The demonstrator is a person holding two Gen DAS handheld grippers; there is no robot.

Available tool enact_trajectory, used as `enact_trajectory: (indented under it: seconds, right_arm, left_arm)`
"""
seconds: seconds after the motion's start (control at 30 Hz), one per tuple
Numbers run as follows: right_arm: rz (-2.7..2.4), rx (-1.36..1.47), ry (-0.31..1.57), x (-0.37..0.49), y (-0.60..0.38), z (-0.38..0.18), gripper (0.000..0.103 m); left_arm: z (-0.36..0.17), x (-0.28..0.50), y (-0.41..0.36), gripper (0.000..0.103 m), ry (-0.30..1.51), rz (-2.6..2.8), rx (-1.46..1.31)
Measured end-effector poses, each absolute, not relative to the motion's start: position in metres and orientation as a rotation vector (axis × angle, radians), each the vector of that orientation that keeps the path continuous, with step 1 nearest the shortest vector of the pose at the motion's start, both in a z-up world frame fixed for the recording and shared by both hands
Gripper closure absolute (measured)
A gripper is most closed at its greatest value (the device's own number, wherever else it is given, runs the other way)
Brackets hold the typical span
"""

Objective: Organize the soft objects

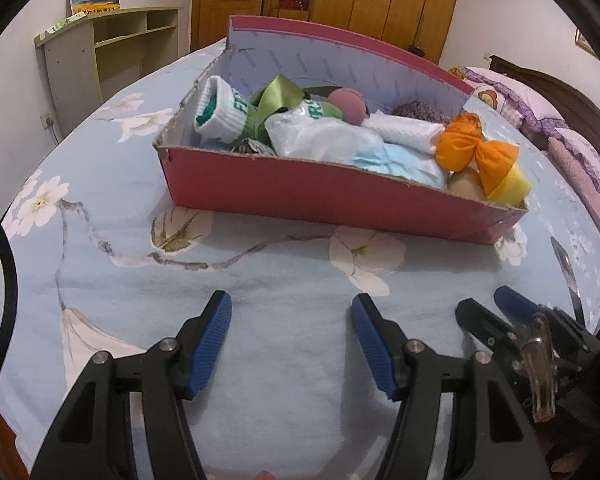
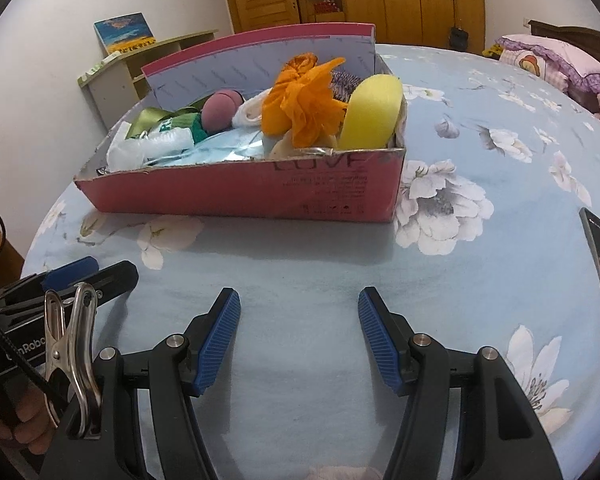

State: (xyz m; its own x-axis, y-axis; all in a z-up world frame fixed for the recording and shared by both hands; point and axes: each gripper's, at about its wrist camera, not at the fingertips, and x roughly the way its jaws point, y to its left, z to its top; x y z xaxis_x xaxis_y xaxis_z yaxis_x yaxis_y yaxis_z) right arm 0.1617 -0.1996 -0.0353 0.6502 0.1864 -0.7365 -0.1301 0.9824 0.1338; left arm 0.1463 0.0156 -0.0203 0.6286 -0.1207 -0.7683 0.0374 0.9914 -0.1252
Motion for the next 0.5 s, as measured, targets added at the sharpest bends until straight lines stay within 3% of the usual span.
enact_trajectory:
  seconds: [0.5]
  right_arm:
    - [0.162,0.036,0.821,0.1584,-0.1941,-0.0409,0.038]
  left_arm:
    - [-0.0254,0.1441,0.0112,0.033,0.867,-0.084,-0.068]
